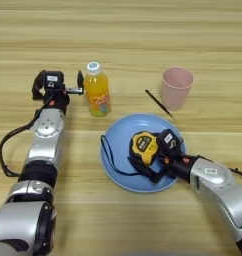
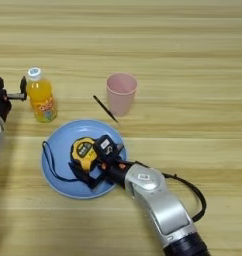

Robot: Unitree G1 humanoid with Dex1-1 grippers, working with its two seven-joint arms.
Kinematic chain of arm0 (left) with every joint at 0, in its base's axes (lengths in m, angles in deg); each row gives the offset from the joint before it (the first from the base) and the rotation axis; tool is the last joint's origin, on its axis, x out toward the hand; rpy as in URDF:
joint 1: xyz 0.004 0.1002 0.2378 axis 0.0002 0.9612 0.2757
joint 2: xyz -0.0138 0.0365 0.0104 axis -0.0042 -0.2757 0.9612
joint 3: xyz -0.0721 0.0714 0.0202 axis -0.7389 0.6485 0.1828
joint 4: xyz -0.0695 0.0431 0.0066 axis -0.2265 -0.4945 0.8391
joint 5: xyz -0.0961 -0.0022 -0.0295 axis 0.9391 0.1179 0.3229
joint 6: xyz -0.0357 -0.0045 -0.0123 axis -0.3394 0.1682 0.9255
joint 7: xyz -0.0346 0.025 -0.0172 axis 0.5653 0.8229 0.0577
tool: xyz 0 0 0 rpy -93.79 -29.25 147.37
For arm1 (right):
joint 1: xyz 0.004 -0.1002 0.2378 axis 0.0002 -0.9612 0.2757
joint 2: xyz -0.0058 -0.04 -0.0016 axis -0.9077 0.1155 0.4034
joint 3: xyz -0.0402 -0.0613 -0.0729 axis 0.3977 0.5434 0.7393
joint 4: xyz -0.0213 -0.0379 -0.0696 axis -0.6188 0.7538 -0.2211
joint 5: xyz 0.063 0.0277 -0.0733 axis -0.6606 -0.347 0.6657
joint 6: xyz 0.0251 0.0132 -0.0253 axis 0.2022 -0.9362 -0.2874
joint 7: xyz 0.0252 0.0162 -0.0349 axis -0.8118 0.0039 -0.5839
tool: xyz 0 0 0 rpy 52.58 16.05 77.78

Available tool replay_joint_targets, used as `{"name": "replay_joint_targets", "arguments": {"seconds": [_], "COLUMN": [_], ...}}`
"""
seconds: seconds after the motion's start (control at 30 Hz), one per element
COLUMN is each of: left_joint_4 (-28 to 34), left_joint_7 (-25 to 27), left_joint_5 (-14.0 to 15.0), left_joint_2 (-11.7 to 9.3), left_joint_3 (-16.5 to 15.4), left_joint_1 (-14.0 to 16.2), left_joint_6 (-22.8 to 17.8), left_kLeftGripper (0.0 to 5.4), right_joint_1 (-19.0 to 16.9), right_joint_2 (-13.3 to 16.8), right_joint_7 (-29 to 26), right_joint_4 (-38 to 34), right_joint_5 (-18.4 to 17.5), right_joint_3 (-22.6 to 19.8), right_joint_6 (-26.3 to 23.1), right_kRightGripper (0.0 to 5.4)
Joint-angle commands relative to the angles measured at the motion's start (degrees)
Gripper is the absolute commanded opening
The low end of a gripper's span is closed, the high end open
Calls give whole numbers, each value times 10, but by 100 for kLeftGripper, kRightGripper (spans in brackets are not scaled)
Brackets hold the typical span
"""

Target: Move the objects on the table

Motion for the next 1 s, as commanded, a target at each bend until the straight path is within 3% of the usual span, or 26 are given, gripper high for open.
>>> {"name": "replay_joint_targets", "arguments": {"seconds": [0.03, 0.33, 0.63, 1.0], "left_joint_4": [2, 2, 3, 4], "left_joint_7": [-2, -3, -4, -7], "left_joint_5": [-10, -10, -11, -13], "left_joint_2": [-1, 0, 0, 3], "left_joint_3": [4, 5, 5, 7], "left_joint_1": [2, 2, 2, 2], "left_joint_6": [-7, -8, -8, -9], "left_kLeftGripper": [540, 540, 540, 540], "right_joint_1": [3, 4, 15, 29], "right_joint_2": [-1, -6, 0, 37], "right_joint_7": [-1, 3, 14, 25], "right_joint_4": [4, -26, -64, -60], "right_joint_5": [4, -9, -25, -38], "right_joint_3": [-2, -21, -73, -163], "right_joint_6": [12, 18, 6, 6], "right_kRightGripper": [478, 466, 462, 462]}}
